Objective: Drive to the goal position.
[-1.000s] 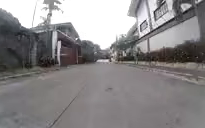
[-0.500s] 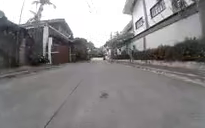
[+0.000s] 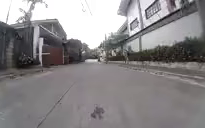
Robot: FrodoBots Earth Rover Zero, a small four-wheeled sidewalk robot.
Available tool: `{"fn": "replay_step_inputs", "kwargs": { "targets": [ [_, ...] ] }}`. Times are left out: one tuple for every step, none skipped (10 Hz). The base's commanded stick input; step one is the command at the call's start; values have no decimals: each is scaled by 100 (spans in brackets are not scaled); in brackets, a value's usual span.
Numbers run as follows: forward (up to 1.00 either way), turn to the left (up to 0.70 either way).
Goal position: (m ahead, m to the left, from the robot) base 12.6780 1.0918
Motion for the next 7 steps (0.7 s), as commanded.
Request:
{"fn": "replay_step_inputs", "kwargs": {
  "targets": [
    [100, 18],
    [100, 18],
    [100, 18],
    [100, 18],
    [100, 18],
    [100, 18],
    [100, 18]
  ]
}}
